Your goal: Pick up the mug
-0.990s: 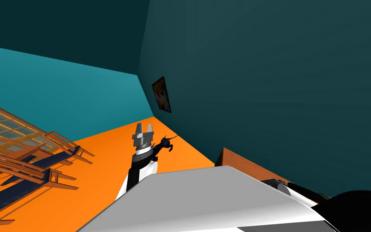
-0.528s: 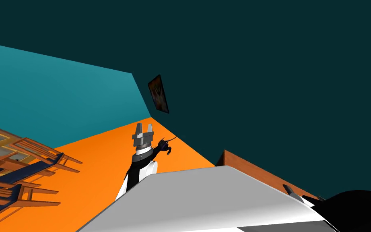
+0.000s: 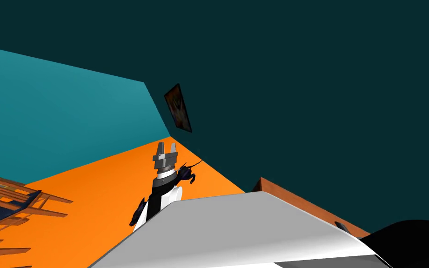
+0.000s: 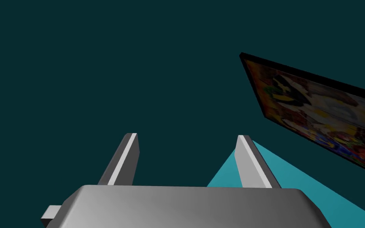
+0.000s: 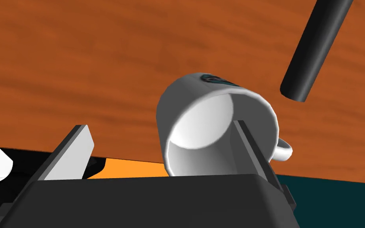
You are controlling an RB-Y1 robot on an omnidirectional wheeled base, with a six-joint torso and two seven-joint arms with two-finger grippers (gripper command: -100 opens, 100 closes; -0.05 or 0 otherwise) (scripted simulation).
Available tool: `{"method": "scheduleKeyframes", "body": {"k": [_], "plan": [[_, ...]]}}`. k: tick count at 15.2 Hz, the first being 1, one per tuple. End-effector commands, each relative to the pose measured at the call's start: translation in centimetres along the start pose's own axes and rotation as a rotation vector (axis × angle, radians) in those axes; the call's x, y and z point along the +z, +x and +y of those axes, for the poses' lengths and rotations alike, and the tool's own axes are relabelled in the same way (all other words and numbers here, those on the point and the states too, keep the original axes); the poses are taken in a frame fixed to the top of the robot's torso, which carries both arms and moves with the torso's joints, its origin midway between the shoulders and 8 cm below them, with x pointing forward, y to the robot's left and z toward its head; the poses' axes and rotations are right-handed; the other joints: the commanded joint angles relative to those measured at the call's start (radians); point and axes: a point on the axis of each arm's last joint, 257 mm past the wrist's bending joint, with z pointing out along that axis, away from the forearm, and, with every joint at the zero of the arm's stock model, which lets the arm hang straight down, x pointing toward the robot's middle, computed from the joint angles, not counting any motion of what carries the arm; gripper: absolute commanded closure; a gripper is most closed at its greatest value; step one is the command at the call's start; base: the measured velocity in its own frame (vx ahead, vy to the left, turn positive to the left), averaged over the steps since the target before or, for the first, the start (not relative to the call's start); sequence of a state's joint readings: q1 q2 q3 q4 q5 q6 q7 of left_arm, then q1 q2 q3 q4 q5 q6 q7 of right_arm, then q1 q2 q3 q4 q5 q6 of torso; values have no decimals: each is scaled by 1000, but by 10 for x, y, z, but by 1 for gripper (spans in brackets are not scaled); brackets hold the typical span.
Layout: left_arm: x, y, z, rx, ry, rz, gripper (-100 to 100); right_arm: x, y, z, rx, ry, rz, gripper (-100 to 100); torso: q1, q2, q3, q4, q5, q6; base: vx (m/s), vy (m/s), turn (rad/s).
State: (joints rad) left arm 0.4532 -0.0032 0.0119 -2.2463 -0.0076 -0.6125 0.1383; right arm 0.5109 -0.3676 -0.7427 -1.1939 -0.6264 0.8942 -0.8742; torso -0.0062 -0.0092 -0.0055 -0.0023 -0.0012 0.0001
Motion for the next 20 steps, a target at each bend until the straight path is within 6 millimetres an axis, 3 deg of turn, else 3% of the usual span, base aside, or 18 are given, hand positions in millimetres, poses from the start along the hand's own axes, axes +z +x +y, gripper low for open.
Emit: {"method": "scheduleKeyframes", "body": {"k": [1, 2, 9, 10, 14, 16, 17, 20], "plan": [[0, 0, 0, 0, 0, 0, 0, 0, -21, -1, 78, 32, -44, -100, 0, 0, 0, 0, 0, 0, 106, -38, -98], [0, 0, 0, 0, 0, 0, 0, 0, -21, -1, 78, 32, -44, -100, -1, 0, 0, 0, 0, 0, 111, -44, -80], [0, 0, 0, 0, 0, 0, 0, 0, -70, -13, 287, 119, -153, -100, -5, -2, -1, 0, -1, 0, 112, -50, -101], [0, 0, 0, 0, 0, 0, 0, 1, -62, -10, 256, 105, -136, -100, -1, 1, 0, 0, -1, 0, 25, 9, -59], [0, 0, 0, 0, 0, 0, 0, 17, -63, -29, 249, 111, -126, -100, 1, 6, 4, 1, 0, 0, 10, 1, -33], [0, 0, 0, 0, 0, 0, 0, 15, -63, -29, 250, 112, -129, -100, 1, 7, 4, 2, 0, 0, 7, 2, -20], [0, 0, 0, 0, 0, 0, 0, 16, -63, -29, 249, 111, -127, 100, 1, 7, 4, 2, 0, 0, 0, 0, 0], [0, 0, 0, 0, 0, 0, 0, 15, -63, -27, 248, 107, -127, 100, 2, 7, 4, 3, -2, -1, 1, 2, 4]]}}
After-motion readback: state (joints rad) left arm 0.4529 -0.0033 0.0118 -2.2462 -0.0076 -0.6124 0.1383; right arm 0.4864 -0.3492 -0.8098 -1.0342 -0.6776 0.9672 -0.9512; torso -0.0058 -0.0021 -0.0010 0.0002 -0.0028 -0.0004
